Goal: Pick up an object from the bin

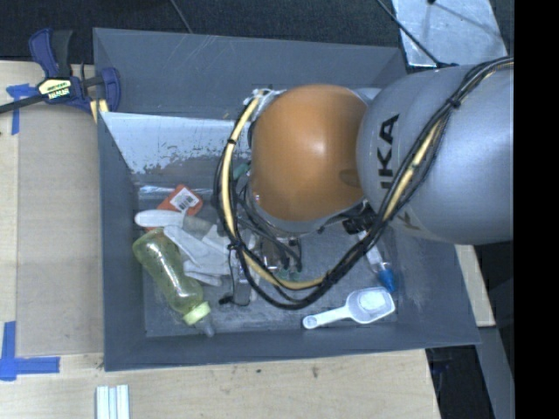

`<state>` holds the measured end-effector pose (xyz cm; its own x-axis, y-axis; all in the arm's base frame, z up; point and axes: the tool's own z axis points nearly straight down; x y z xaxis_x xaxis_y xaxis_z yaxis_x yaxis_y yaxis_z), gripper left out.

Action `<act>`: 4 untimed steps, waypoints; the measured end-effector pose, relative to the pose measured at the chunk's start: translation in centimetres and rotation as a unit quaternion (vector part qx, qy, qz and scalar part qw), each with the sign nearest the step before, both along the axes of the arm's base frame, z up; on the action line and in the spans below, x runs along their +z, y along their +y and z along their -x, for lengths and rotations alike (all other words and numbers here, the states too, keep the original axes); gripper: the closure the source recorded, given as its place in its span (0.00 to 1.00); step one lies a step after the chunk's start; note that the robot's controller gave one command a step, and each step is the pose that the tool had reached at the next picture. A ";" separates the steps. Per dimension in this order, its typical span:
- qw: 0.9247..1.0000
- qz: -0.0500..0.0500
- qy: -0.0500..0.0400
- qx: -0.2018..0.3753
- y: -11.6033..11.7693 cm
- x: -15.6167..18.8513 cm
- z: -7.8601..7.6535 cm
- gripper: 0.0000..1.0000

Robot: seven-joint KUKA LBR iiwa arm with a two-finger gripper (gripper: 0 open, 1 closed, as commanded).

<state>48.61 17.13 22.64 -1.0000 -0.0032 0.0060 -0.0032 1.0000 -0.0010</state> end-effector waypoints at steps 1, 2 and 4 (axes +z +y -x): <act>1.000 -0.001 -0.004 -0.002 -0.1 0.5 -0.2 0.00; 1.000 -0.003 -0.009 0.016 -4.4 -3.6 -5.0 0.00; 0.998 -0.001 -0.006 0.070 -8.1 -9.9 -6.9 0.00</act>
Offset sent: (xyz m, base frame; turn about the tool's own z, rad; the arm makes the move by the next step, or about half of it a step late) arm 0.0938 -0.0952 -0.0853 -0.0462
